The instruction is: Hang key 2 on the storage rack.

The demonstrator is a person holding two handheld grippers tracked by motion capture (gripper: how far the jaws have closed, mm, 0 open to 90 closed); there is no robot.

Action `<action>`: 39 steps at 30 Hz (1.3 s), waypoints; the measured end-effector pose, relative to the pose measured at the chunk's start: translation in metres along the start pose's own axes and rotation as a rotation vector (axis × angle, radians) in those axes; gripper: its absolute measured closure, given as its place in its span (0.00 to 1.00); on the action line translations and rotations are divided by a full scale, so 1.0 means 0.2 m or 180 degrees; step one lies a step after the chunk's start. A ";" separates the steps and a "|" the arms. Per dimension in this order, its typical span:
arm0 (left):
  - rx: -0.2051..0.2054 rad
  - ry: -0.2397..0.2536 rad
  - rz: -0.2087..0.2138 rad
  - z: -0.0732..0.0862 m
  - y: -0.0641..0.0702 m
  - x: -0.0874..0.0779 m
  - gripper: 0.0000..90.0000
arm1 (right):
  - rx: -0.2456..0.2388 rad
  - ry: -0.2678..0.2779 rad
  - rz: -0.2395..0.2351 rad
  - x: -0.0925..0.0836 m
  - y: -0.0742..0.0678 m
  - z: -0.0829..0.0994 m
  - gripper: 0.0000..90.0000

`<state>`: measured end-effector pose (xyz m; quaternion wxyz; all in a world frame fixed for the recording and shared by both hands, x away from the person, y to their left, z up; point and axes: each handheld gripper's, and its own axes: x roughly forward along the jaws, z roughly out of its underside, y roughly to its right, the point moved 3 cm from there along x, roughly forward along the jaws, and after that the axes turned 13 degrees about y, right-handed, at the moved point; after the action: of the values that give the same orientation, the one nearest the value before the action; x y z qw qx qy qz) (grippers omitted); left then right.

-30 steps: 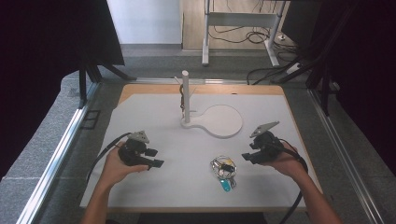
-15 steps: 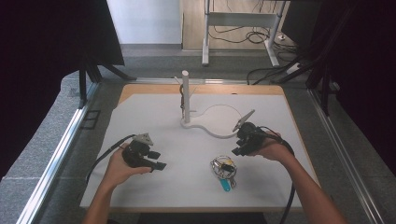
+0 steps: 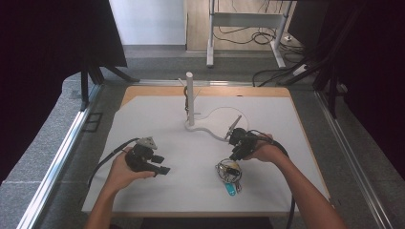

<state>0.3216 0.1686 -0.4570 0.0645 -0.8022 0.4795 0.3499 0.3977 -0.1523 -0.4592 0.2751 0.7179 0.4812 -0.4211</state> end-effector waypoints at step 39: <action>0.0031 -0.0033 0.0029 0.01 0.00 0.01 0.50 | -0.0103 -0.0467 -0.0169 0.18 -0.01 -0.04 0.96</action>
<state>0.3207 0.1672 -0.4593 0.0693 -0.7978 0.4846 0.3520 0.4046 -0.1287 -0.4875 0.3099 0.6676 0.4854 -0.4719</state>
